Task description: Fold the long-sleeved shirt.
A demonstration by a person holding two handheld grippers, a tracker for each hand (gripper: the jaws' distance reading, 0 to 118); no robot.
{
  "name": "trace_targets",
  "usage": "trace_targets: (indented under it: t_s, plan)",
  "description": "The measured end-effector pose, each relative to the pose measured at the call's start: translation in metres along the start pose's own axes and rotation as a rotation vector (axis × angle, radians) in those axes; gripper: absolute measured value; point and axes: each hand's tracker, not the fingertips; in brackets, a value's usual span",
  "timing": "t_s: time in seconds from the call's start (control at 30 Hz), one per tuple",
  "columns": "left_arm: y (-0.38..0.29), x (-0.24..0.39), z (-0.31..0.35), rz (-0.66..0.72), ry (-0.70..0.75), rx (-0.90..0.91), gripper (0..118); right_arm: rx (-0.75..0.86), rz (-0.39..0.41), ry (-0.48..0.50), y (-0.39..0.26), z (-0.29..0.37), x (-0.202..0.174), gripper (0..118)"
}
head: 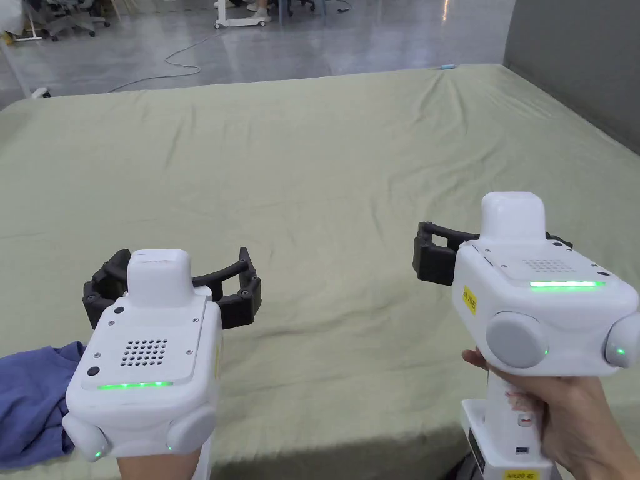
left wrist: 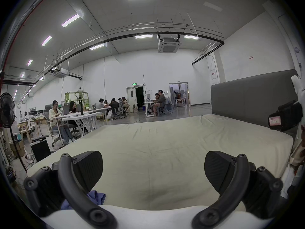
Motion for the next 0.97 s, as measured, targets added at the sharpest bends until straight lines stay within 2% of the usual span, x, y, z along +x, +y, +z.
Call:
trace_targets:
  t_s: [0.13,0.2,0.3,0.4,0.47,0.6,0.8,0.97]
  plan:
    - [-0.001,0.002,-0.001,-0.001,-0.002,-0.002,118,0.026,0.049,-0.059,-0.009,0.002,-0.004,99]
    - [-0.001,0.003,-0.001,-0.001,-0.005,-0.004,118,0.07,0.03,-0.077,-0.012,0.003,-0.003,99]
    - [-0.002,0.004,0.001,-0.004,-0.006,-0.006,118,0.131,0.023,-0.038,-0.016,0.003,0.001,99]
    - [-0.002,0.003,0.001,0.0,-0.004,-0.006,118,0.229,0.052,-0.013,-0.022,0.007,0.002,99]
    - [-0.003,0.003,0.001,0.004,-0.005,-0.008,118,0.216,0.063,-0.018,-0.025,0.004,0.002,99]
    - [-0.003,0.003,0.001,0.001,-0.005,-0.008,118,0.219,0.072,0.051,-0.028,0.004,0.005,99]
    - [-0.002,0.002,0.002,0.006,-0.004,-0.006,118,0.216,0.098,0.013,-0.027,0.005,-0.001,99]
    - [-0.003,0.003,0.002,0.004,-0.002,-0.008,118,0.207,0.075,0.007,-0.024,0.005,0.001,99]
